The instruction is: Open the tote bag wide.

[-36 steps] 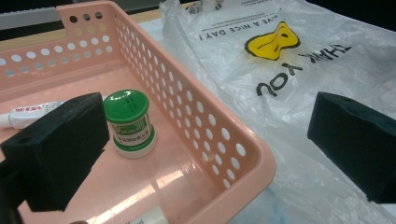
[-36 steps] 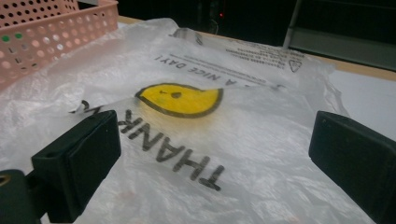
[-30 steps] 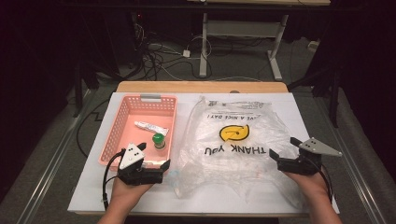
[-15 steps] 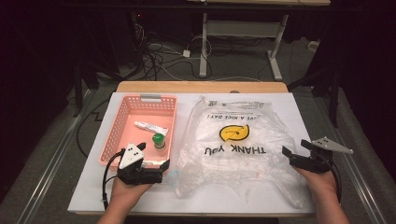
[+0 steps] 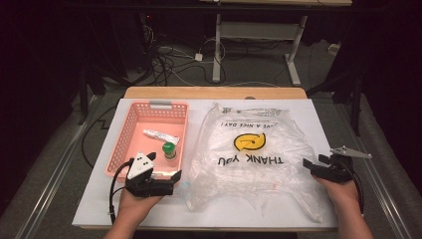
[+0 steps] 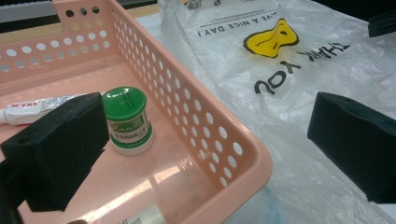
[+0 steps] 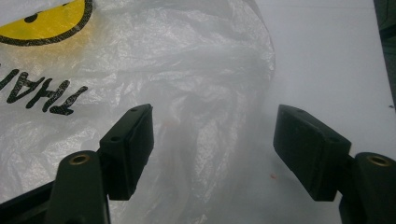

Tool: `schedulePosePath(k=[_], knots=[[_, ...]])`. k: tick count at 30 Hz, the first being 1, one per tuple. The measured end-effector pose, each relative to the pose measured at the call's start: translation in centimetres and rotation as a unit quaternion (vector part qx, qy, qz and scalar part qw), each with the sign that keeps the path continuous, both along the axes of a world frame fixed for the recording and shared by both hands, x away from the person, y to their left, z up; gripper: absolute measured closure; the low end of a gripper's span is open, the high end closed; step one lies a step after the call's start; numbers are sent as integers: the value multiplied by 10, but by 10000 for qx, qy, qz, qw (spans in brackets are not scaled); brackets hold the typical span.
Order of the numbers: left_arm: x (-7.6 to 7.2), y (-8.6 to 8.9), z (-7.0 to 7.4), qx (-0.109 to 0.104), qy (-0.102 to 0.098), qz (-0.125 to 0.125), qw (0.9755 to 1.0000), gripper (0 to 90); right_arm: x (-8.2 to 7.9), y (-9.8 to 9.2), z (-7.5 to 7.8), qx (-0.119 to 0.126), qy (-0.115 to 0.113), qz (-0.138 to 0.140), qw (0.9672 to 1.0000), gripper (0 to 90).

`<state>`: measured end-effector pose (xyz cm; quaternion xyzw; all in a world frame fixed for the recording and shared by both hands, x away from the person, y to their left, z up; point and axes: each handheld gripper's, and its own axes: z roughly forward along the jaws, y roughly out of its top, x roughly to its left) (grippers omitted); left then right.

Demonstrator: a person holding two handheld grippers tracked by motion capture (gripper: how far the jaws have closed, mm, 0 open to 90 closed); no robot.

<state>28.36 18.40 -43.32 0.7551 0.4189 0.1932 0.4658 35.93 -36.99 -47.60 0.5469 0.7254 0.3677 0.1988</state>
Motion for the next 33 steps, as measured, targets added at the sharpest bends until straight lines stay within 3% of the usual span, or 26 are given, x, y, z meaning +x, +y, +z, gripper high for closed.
schedulePosePath(k=[6, 9, 13, 14, 16, 20, 22, 24, 25, 27, 30, 32, 33], knots=[[1, -1, 0, 113, 12, -31, 9999, 0, 2, 2, -1, -107, 116, 42, 9999, 338], [1, 1, 2, 120, -24, -99, 9999, 0, 3, 3, -1, -156, 150, 74, 9997, 396], [0, 5, 3, -54, 4, -33, 10000, 0, 2, 7, -2, -297, 185, 150, 9993, 512], [0, 9, 2, -205, 88, 35, 9997, 0, 1, 8, -2, -337, 171, 162, 9992, 543], [0, 11, 2, -290, 172, 68, 9994, 0, 1, 9, -2, -375, 171, 183, 9990, 598], [-3, 10, 3, -210, 165, 232, 9994, 0, 1, 8, -2, -328, 175, 269, 9989, 681], [-3, 11, 6, -187, 160, 166, 9996, 0, 0, 9, -2, -340, 162, 287, 9989, 701], [-7, 13, 6, -143, 2, 136, 9998, 0, -1, 10, -2, -381, 157, 342, 9986, 761], [-7, 13, 6, -143, 2, 136, 9998, 0, -1, 10, -2, -381, 157, 342, 9986, 761], [-11, 12, -1, -19, 56, 117, 9999, 0, -2, 10, -2, -364, 163, 381, 9985, 854], [-10, 10, -1, -124, 172, 34, 9998, 0, -7, 14, -2, -483, 113, 509, 9975, 900], [-10, 10, 0, -123, 136, 22, 9998, 0, -9, 15, -1, -496, 92, 541, 9973, 900], [-10, 10, 2, -164, 90, 21, 9998, 0, -15, 15, -1, -336, 98, 603, 9976, 900]])
